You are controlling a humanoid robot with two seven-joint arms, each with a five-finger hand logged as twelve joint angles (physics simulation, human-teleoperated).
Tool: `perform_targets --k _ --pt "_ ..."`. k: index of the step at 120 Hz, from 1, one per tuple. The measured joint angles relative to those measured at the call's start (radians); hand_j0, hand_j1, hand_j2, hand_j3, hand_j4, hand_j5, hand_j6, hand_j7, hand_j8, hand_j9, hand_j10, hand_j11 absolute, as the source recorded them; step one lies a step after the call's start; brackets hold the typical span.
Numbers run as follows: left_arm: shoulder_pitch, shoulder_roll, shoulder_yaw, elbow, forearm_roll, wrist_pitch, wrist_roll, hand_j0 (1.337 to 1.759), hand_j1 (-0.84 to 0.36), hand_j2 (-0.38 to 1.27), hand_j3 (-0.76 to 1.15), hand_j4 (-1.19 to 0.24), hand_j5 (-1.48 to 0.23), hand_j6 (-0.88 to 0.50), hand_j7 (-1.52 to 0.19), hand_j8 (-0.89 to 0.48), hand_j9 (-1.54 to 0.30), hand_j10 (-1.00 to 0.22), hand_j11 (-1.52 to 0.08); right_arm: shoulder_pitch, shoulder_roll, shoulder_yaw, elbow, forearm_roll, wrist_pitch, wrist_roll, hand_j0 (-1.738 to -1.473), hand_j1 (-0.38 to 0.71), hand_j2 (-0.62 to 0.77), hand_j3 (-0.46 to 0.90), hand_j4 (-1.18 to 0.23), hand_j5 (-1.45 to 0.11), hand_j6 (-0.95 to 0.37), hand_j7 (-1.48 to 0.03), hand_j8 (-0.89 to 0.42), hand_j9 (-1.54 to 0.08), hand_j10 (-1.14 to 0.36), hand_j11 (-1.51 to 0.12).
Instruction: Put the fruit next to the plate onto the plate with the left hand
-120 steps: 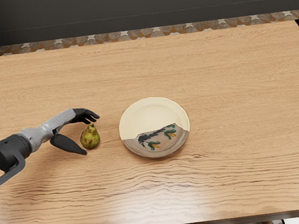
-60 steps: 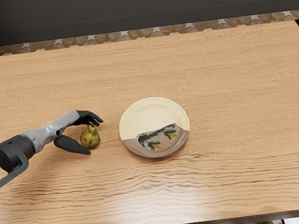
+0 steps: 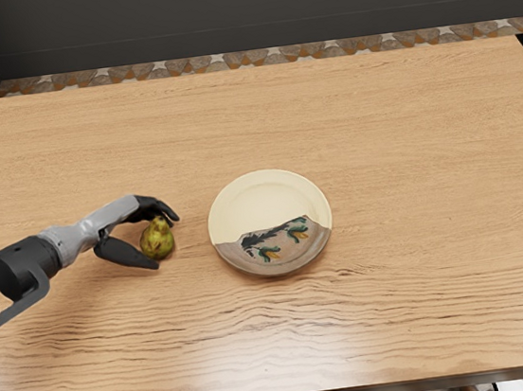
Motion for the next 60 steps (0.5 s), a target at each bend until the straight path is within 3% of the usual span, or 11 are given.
perform_targets --k 35,60 --pt "-0.008 0.001 -0.002 0.001 -0.001 -0.022 0.004 1.658 -0.24 0.11 0.0 -0.5 -0.63 -0.51 -0.64 -0.46 -0.64 -0.5 -0.64 0.0 0.0 0.0 0.0 0.001 0.0 0.0 -1.658 -0.35 0.0 0.0 0.0 0.0 0.0 0.0 0.0 0.0 0.0 0.0" --pt "-0.019 0.002 -0.003 0.006 -0.002 -0.062 0.004 1.657 -0.25 0.22 0.0 -0.56 -0.69 -0.54 -0.7 -0.48 -0.71 -0.55 -0.71 0.0 0.0 0.0 0.0 0.001 0.0 0.0 -1.658 -0.35 0.0 0.0 0.0 0.0 0.0 0.0 0.0 0.0 0.0 0.0"
